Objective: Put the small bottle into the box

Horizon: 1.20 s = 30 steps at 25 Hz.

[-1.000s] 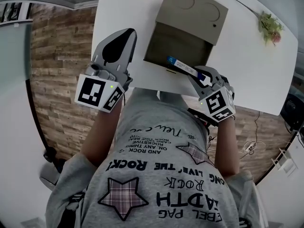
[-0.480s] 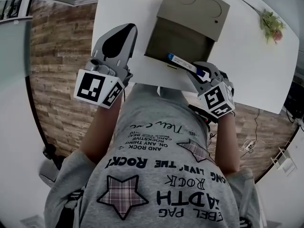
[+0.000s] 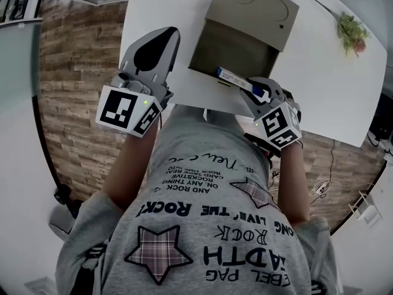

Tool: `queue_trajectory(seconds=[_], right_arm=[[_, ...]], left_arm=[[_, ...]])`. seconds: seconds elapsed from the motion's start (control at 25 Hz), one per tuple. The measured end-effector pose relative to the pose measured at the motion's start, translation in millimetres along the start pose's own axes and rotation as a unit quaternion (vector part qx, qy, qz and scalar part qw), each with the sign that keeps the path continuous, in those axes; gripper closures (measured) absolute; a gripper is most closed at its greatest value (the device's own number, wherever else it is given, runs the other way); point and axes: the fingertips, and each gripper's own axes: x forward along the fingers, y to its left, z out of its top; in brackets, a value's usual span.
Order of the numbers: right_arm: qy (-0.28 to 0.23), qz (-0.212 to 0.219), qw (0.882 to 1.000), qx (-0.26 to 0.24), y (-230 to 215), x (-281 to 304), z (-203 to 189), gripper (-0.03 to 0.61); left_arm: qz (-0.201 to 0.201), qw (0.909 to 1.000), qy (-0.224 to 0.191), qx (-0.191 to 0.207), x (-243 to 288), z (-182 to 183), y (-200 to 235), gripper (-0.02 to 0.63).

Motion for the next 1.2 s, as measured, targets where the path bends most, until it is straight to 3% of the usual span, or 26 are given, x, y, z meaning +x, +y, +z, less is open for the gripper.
queue_trajectory(seconds=[0.28,0.88,1.2], right_arm=[[0.009,0.007,1.000,-0.003,8,4,0,0.436],[-0.042,-0.032,0.999,-0.012,-12,-18,27,0.433],[-0.054,-0.049,0.996,-0.045,-4,-36,35,0.434]], left_arm=[[-0.002,1.0000,0.000,0.002,-3,2,-1,0.603],[-0.007,0.9999,-0.002,0.010,2,7,-2,0.603],[-0.015,0.9998,0.006,0.013,2,0,-4,0.603]])
